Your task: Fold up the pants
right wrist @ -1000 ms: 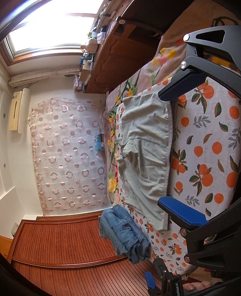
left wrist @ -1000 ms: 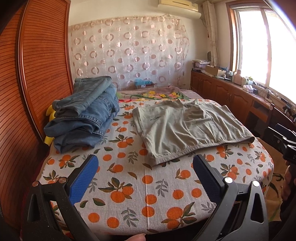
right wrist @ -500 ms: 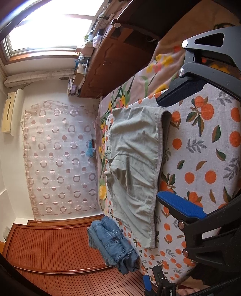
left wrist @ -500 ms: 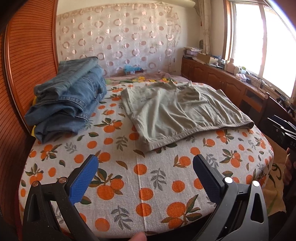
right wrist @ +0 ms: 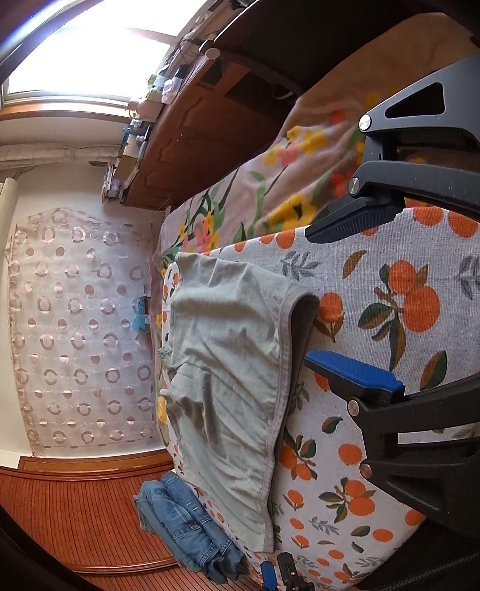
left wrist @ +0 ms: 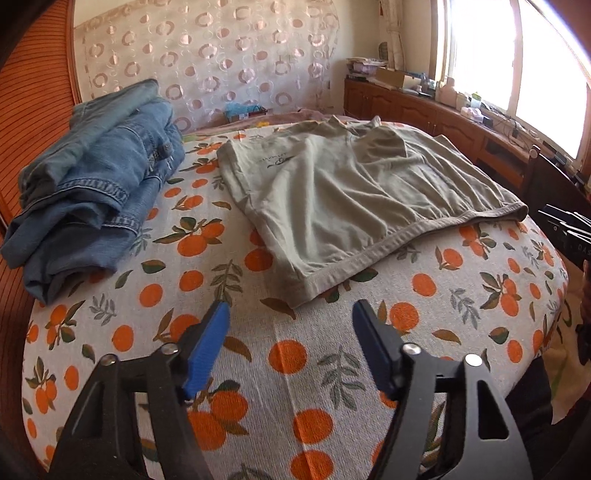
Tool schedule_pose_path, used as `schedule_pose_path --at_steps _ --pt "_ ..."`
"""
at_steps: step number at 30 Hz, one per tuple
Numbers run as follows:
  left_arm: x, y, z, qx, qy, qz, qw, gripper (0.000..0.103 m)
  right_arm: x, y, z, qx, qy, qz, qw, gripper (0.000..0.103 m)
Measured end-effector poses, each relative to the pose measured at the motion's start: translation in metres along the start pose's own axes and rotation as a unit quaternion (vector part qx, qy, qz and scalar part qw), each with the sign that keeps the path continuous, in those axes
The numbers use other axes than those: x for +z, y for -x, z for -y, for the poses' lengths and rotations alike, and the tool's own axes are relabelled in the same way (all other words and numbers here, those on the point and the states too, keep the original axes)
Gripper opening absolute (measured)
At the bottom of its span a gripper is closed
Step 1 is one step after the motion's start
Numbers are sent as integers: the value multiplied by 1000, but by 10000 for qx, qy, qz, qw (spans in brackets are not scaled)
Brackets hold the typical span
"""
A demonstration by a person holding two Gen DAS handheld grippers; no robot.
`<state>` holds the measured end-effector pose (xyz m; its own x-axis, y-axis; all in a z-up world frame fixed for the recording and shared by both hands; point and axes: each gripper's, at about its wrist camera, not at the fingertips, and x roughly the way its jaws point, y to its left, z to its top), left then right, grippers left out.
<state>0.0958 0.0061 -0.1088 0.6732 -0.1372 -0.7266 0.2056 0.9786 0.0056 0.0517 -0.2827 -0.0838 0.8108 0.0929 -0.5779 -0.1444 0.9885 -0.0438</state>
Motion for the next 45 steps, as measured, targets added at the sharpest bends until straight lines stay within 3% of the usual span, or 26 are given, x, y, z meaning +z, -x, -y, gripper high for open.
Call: schedule_pose_path --at_steps 7,18,21,23,34,45 --pt "5 -9 -5 -177 55 -112 9998 37 12 -6 -9 78 68 -136 9999 55" --pt "9 -5 -3 -285 57 16 9996 21 24 -21 5 118 80 -187 9997 36" --pt "10 -7 -5 -319 93 30 9994 16 25 -27 7 153 93 -237 9996 26" --pt "11 -7 -5 -339 90 50 9994 13 25 -32 6 235 127 -267 9993 8" --pt "6 27 -3 -497 -23 354 9981 9 23 3 29 600 127 -93 9981 4" --pt "-32 53 0 -614 -75 178 9979 9 -10 44 49 842 119 -261 9960 4"
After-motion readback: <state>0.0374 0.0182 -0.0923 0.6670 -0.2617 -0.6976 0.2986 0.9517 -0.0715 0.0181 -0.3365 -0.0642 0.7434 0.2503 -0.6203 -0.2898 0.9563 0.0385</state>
